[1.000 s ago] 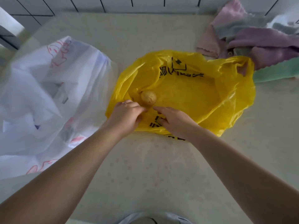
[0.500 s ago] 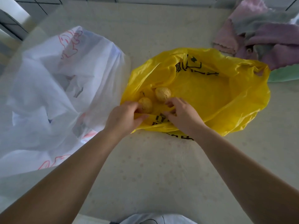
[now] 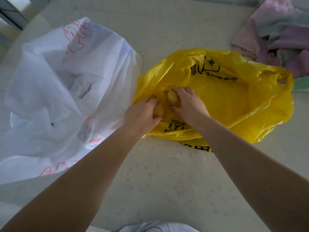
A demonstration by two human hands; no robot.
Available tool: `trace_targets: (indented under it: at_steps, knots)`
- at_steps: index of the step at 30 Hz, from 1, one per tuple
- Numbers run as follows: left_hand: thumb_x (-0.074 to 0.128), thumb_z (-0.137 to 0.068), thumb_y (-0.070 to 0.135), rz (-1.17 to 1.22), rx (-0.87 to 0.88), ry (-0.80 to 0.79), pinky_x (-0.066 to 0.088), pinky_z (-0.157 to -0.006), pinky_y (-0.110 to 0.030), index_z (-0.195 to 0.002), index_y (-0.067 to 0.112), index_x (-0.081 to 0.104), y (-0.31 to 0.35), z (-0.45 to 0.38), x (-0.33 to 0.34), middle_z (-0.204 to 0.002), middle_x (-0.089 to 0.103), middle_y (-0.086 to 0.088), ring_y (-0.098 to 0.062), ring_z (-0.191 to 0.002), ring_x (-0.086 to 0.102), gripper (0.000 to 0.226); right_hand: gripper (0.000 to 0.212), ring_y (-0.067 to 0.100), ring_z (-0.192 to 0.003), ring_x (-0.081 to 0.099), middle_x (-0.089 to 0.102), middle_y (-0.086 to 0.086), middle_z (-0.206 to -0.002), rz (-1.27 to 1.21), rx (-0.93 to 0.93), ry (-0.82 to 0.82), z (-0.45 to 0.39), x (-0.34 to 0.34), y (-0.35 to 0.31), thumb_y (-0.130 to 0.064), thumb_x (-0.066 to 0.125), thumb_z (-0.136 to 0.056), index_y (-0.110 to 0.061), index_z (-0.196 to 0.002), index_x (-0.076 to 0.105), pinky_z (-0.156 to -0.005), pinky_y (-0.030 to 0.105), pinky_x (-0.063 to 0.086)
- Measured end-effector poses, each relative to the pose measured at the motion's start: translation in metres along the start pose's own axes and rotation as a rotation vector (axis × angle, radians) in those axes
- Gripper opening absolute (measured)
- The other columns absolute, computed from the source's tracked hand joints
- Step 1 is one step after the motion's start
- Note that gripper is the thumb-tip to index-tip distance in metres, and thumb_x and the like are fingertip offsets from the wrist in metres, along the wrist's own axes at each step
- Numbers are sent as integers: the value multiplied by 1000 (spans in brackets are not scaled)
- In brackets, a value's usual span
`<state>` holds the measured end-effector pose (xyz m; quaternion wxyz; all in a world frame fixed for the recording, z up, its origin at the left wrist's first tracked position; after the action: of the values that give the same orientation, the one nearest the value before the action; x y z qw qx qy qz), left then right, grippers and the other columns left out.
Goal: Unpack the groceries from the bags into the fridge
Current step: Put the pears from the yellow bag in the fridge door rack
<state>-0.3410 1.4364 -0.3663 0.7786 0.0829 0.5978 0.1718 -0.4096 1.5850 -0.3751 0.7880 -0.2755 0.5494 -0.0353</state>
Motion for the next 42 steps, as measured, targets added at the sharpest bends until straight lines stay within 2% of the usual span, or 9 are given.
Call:
trace_targets:
  at_steps: [10, 15, 21, 24, 26, 30, 33, 37, 42]
  knots:
    - [73, -77, 43, 341, -44, 207, 44, -96, -32, -135, 23, 47, -1, 25, -28, -131, 53, -1, -19, -119, 52, 67, 65, 24, -114, 52, 45, 6, -135, -148, -70, 154, 31, -35, -7, -29, 71, -81, -26, -138, 40, -80, 28, 44]
    - [74, -70, 47, 595, -140, 331, 52, -91, -42, -131, 26, 51, -8, 73, -42, -126, 57, 1, -17, -109, 58, 69, 64, 19, -112, 51, 47, 4, -132, -253, -173, 204, 65, -50, -33, -28, 73, -80, -26, -137, 43, -82, 22, 41]
    - [78, -76, 28, 664, -251, 476, 51, -88, -28, -130, 21, 52, -37, 158, -53, -127, 56, 2, -16, -108, 59, 61, 64, 19, -111, 51, 50, 5, -125, -379, -339, 111, 104, -29, -86, -20, 76, -76, -22, -133, 48, -91, 37, 50]
    - [77, -76, 29, 711, -364, 533, 46, -80, -12, -130, 25, 52, -61, 204, -51, -128, 56, 7, -10, -101, 61, 60, 62, 19, -111, 52, 50, 4, -126, -353, -420, 56, 127, -9, -116, -20, 76, -76, -22, -132, 49, -92, 34, 50]
    - [76, -76, 33, 711, -430, 568, 42, -77, -8, -130, 30, 51, -77, 234, -51, -129, 54, 13, -6, -100, 60, 60, 61, 18, -111, 52, 50, 2, -126, -346, -471, 15, 143, 6, -138, -21, 76, -76, -23, -131, 49, -93, 35, 50]
    - [78, -74, 31, 725, -541, 680, 46, -94, -27, -129, 31, 53, -118, 298, -52, -131, 55, 7, -10, -104, 60, 61, 62, 16, -108, 53, 50, -1, -125, -325, -587, -43, 178, 40, -189, -24, 77, -75, -27, -130, 49, -92, 38, 50]
    - [77, -75, 24, 747, -587, 772, 40, -86, -17, -128, 27, 54, -153, 354, -57, -123, 57, 8, -7, -101, 57, 58, 60, 16, -105, 56, 50, -1, -125, -323, -671, -71, 209, 67, -237, -23, 77, -75, -26, -129, 49, -91, 37, 50]
    - [77, -74, 31, 694, -613, 813, 49, -89, -32, -126, 33, 53, -215, 441, -61, -121, 60, 4, -13, -98, 60, 57, 59, 15, -109, 52, 48, -7, -118, -340, -774, -80, 252, 108, -310, -21, 77, -75, -21, -127, 51, -93, 40, 50]
    - [77, -75, 32, 621, -636, 849, 48, -87, -29, -129, 31, 51, -289, 546, -69, -124, 57, 3, -16, -100, 60, 59, 57, 15, -107, 53, 51, 0, -121, -359, -837, -114, 302, 159, -402, -23, 76, -76, -23, -127, 50, -94, 40, 49]
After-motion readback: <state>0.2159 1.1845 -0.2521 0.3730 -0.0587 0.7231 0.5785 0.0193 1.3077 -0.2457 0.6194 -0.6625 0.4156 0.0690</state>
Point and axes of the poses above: each hand's wrist, its own z-axis away from the middle knuckle, its own x-axis out of the palm, y = z × x, the point moved 3 cm from there along -z, towards the middle knuckle
